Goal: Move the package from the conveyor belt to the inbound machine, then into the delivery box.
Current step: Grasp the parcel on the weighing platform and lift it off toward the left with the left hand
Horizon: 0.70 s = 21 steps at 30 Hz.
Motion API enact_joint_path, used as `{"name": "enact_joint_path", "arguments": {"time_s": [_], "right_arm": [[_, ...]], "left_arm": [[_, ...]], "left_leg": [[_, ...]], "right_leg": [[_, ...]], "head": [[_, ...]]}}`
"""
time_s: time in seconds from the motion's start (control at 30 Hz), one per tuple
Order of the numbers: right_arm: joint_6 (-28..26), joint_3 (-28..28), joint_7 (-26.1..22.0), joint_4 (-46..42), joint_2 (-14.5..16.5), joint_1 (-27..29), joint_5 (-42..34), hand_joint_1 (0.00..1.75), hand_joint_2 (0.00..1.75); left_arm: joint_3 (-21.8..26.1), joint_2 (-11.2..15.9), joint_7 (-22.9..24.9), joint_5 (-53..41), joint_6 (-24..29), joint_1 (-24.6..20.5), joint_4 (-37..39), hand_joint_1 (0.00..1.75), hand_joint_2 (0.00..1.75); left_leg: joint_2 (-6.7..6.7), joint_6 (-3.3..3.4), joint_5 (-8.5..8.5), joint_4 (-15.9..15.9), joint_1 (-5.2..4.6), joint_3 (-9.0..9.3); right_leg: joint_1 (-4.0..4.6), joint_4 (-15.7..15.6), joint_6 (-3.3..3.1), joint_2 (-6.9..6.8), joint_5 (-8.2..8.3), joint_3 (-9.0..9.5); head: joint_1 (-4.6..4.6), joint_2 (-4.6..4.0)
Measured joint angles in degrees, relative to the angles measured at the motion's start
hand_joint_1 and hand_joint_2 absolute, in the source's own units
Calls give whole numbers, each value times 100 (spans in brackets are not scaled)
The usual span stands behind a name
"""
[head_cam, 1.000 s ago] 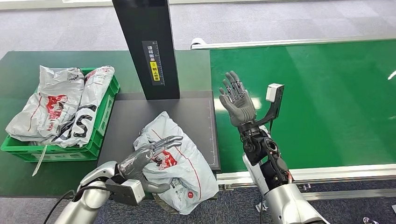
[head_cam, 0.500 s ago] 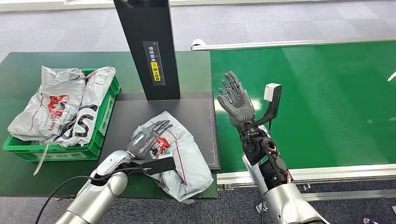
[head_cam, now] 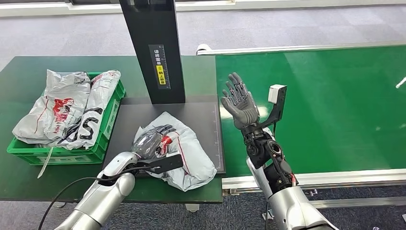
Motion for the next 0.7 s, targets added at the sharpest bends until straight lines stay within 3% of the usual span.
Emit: {"name": "enact_joint_path", "arguments": {"time_s": [0.57, 0.7], "right_arm": [[-10, -10, 11, -2, -7, 58, 3, 0, 175], [-37, -16, 3, -61, -23, 120, -19, 0, 175]], "left_arm": [[9, 42, -497, 244, 180, 21, -35, 175, 175], [61, 37, -1068, 583, 880, 203, -212, 175, 175]], "left_leg": [[3, -1, -3, 2, 0, -41], [14, -1, -2, 4, 0, -52]], "right_leg": [[0, 2, 2, 1, -1, -44], [0, 2, 2, 5, 0, -65]], "head": [[0, 0], [-1, 1]]}}
